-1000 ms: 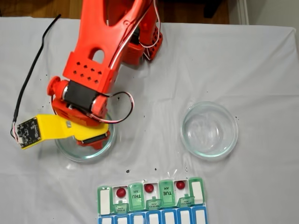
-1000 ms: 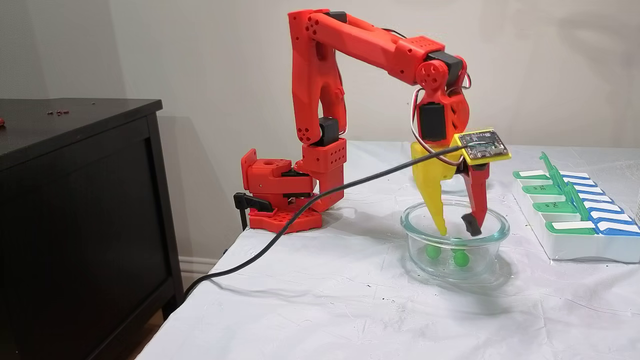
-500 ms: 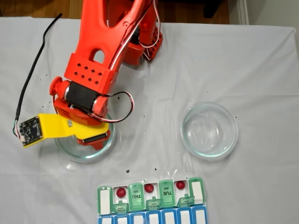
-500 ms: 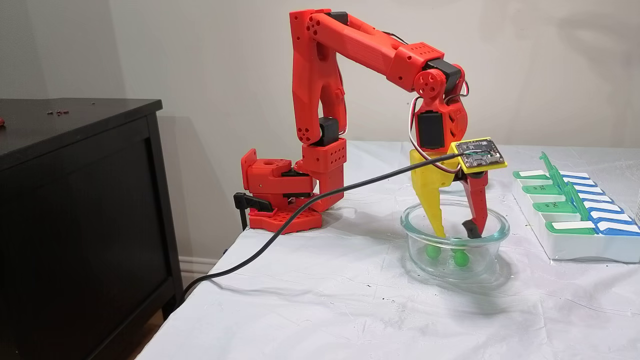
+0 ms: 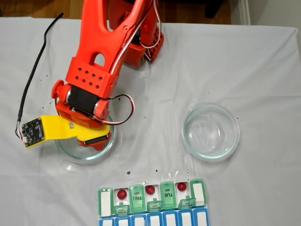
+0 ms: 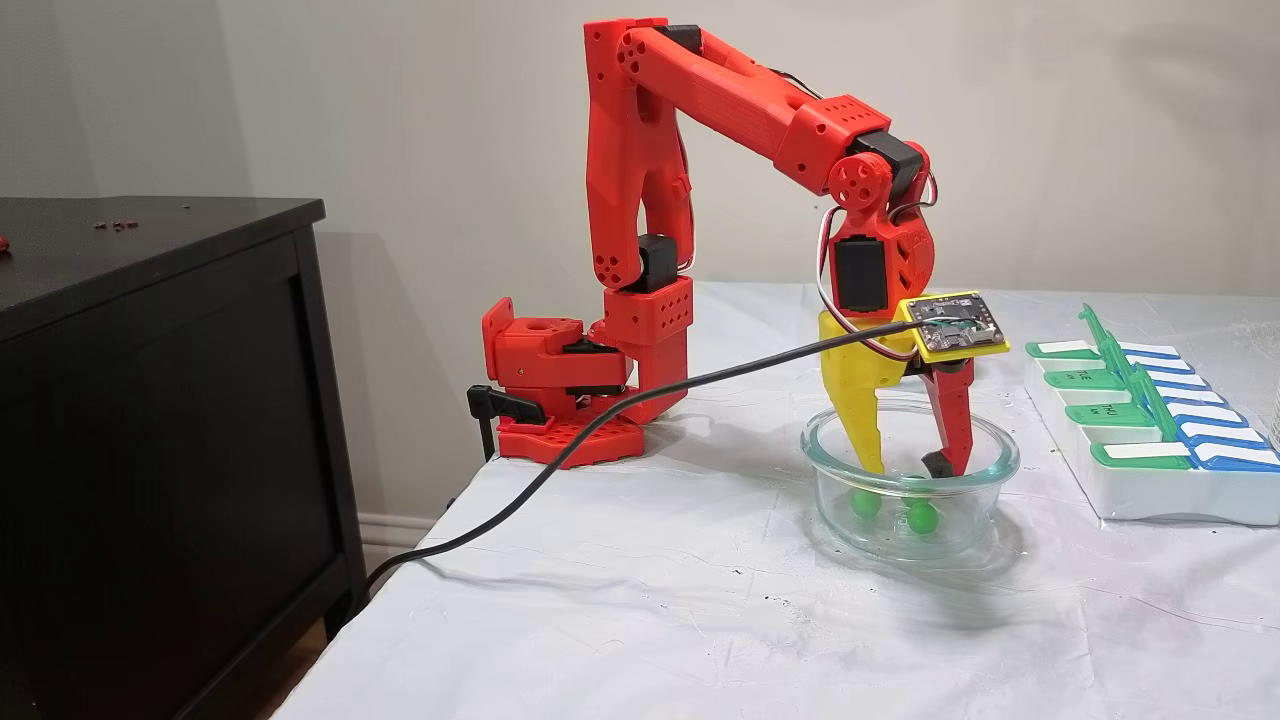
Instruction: Sort medicines into box.
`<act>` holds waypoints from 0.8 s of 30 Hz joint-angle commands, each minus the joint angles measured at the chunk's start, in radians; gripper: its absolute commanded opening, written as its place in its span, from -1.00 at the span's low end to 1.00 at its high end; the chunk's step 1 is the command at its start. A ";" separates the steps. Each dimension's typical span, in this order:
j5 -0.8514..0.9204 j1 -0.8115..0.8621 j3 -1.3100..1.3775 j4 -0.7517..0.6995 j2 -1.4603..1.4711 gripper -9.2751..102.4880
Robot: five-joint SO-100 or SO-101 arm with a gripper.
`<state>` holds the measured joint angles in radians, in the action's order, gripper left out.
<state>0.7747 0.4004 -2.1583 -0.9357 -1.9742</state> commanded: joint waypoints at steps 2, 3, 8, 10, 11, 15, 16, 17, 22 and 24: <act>-0.005 -0.021 -0.015 0.032 -0.009 -0.46; -0.003 -0.023 -0.021 0.040 -0.015 -0.47; -0.012 -0.031 -0.044 0.074 -0.026 -0.47; -0.015 -0.031 -0.044 0.080 -0.028 -0.47; -0.015 -0.029 -0.044 0.080 -0.031 -0.48; -0.011 -0.028 -0.064 0.083 -0.046 -0.52; -0.009 -0.028 -0.072 0.084 -0.052 -0.52; -0.003 -0.029 -0.083 0.084 -0.058 -0.52; 0.026 -0.038 -0.115 0.055 -0.083 -0.51; 0.034 -0.044 -0.129 0.046 -0.091 -0.52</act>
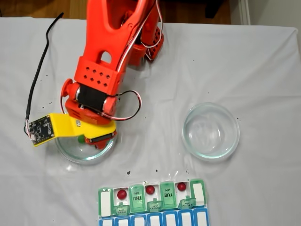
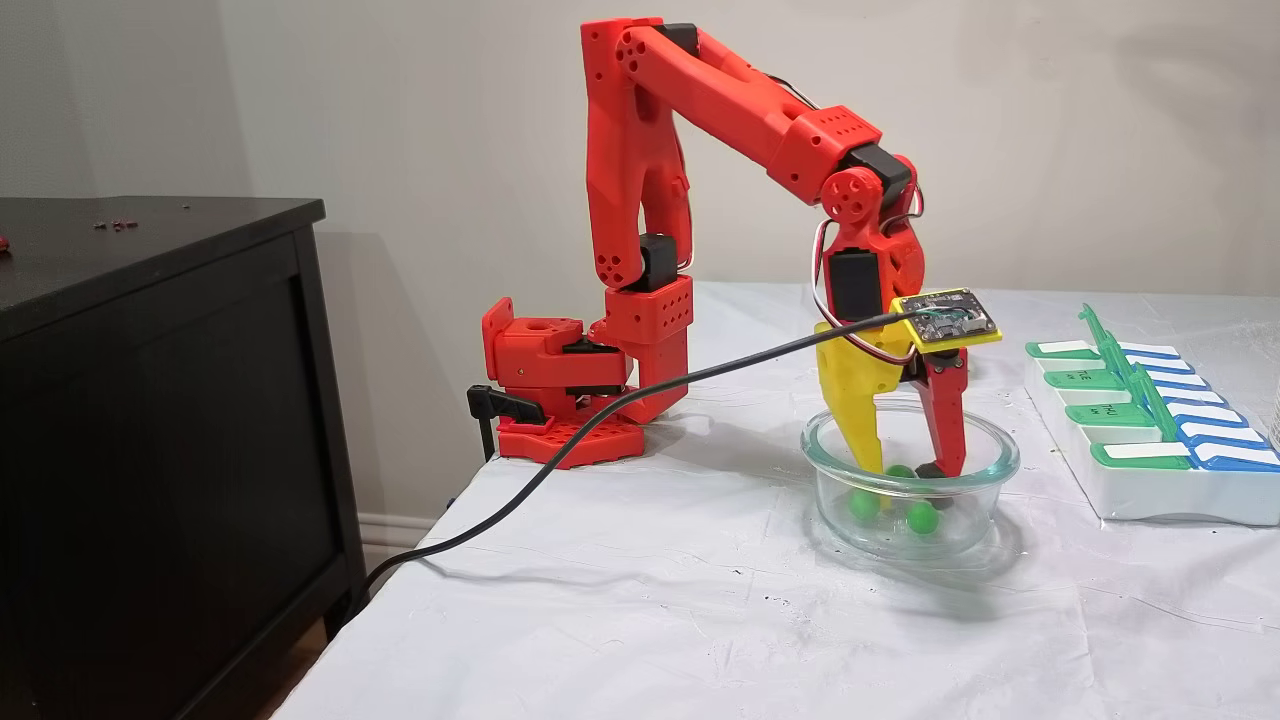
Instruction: Sort medicines into box.
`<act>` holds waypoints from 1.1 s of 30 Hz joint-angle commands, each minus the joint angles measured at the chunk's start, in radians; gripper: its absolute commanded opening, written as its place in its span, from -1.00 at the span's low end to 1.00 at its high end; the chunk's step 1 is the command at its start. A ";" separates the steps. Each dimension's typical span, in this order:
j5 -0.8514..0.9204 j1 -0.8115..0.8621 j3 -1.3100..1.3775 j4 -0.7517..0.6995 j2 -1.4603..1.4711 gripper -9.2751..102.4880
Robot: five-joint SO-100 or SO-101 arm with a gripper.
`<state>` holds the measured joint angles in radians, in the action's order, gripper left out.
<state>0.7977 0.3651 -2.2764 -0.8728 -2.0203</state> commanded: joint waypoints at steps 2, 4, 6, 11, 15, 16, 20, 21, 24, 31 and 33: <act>0.023 -0.015 -0.009 -0.038 -0.023 -0.52; 0.032 -0.018 0.011 -0.069 0.003 -0.52; 0.031 -0.023 0.046 -0.110 0.044 -0.52; 0.014 -0.032 0.189 -0.255 0.201 -0.51; 0.012 -0.040 0.229 -0.275 0.242 -0.49; 0.011 -0.040 0.233 -0.279 0.239 -0.50; 0.000 -0.046 0.255 -0.342 0.238 -0.51; -0.009 -0.049 0.261 -0.360 0.233 -0.51; -0.025 -0.054 0.268 -0.382 0.195 -0.52; -0.058 -0.067 0.275 -0.428 0.178 -0.53; -0.060 -0.067 0.272 -0.428 0.179 -0.53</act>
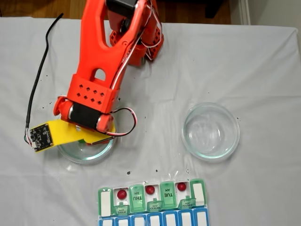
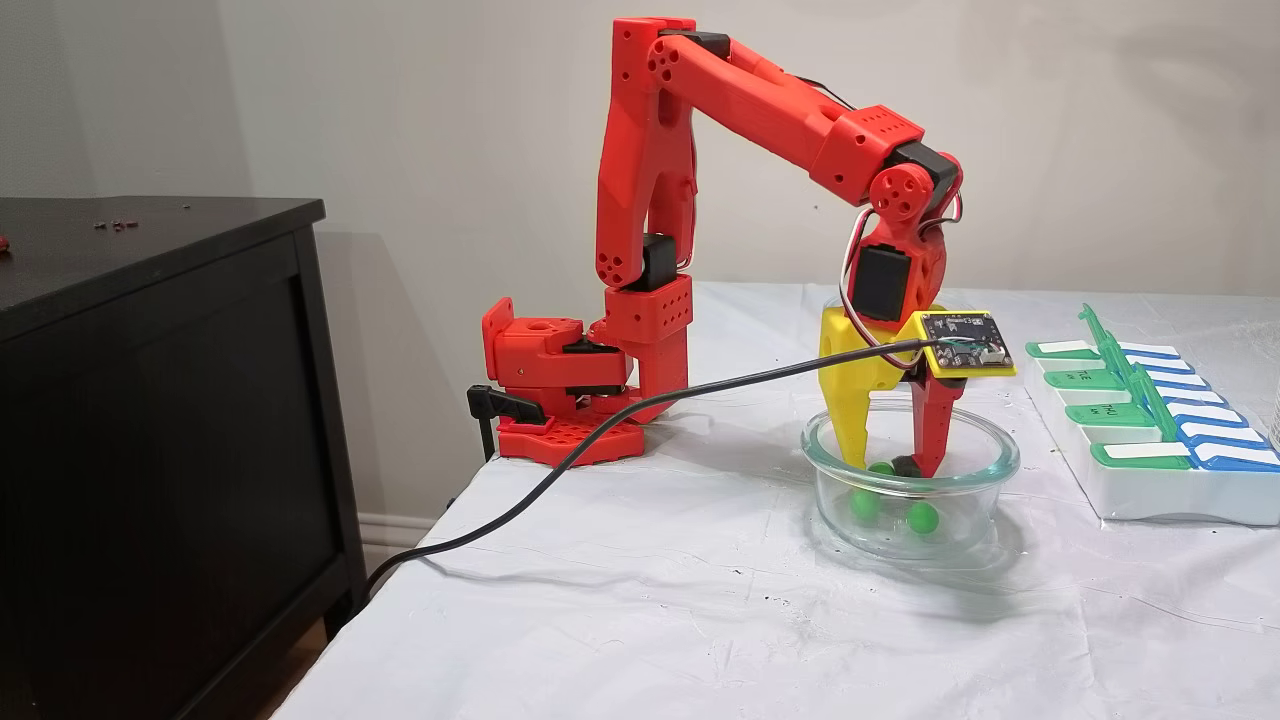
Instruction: Sort medicines into box.
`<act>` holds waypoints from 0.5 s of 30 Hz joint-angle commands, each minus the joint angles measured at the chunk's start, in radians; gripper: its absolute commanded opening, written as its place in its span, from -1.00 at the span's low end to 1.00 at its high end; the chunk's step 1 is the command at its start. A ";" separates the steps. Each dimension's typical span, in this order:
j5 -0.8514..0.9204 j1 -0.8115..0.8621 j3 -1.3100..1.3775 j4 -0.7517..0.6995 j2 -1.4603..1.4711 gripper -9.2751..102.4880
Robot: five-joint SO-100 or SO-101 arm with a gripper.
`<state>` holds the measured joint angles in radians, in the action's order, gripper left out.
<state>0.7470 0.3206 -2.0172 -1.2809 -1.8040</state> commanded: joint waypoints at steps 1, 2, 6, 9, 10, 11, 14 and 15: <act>-0.011 -0.023 0.012 -0.020 -0.034 -0.54; -0.011 -0.023 0.011 -0.018 -0.029 -0.55; -0.006 -0.023 0.018 -0.038 0.002 -0.60; -0.006 -0.020 0.066 -0.098 0.048 -0.69; 0.000 -0.020 0.075 -0.110 0.064 -0.70; 0.002 -0.021 0.075 -0.109 0.075 -0.71; -0.002 -0.029 0.043 -0.064 0.069 -0.75; -0.006 -0.029 0.038 -0.058 0.057 -0.77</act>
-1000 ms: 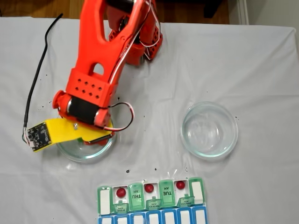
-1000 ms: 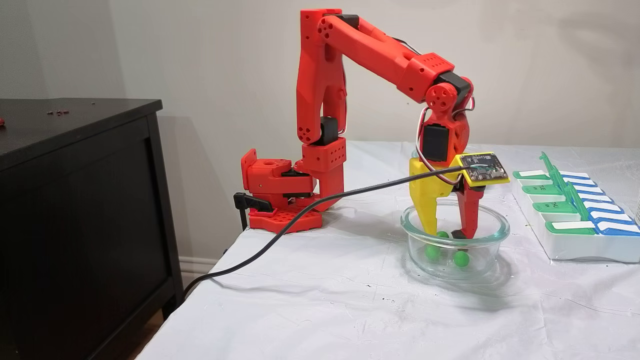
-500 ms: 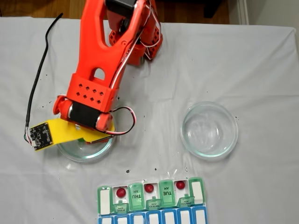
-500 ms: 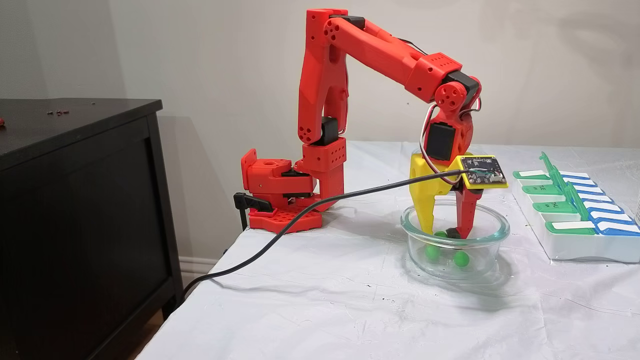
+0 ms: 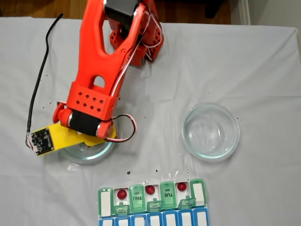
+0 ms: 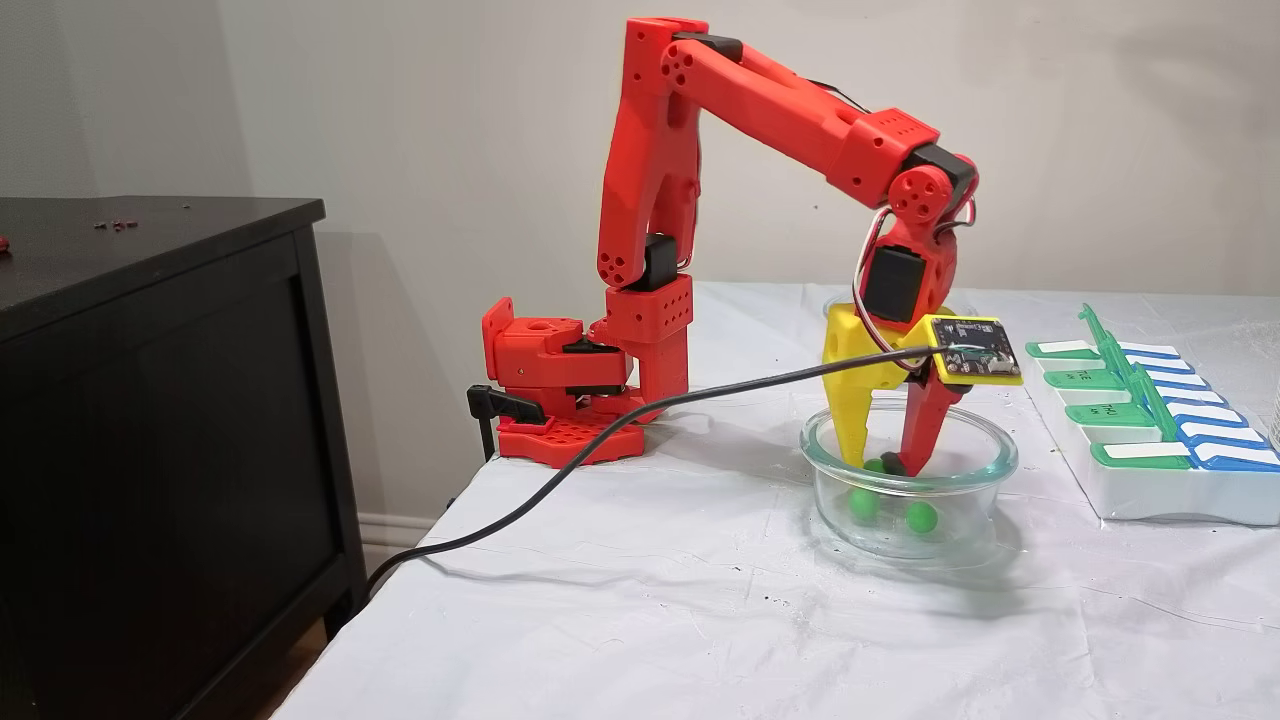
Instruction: Sort medicines into box.
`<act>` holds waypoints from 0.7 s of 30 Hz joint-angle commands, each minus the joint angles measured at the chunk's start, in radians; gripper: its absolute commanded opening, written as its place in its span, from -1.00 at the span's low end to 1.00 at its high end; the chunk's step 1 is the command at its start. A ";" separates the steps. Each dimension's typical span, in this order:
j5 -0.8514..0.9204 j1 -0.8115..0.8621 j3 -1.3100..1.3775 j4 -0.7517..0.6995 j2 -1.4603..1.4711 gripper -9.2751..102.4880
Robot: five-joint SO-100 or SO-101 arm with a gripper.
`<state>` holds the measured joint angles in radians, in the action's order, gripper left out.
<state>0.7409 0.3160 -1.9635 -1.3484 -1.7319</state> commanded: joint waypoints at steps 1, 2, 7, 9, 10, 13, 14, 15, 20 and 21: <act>0.002 -0.025 -0.023 0.020 -0.035 -0.83; -0.002 -0.021 -0.031 0.026 -0.060 -0.83; -0.015 -0.002 -0.077 0.063 -0.178 -0.84; -0.034 0.008 -0.100 0.095 -0.252 -0.84; -0.040 0.008 -0.117 0.112 -0.298 -0.84; -0.048 -0.012 -0.201 0.175 -0.491 -0.84; -0.044 -0.018 -0.219 0.184 -0.546 -0.84; -0.043 -0.026 -0.221 0.181 -0.586 -0.84; -0.051 -0.040 -0.146 0.147 -0.629 -0.84; -0.044 -0.041 -0.133 0.149 -0.630 -0.84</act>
<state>0.6918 0.2899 -2.1890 -1.1996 -2.2473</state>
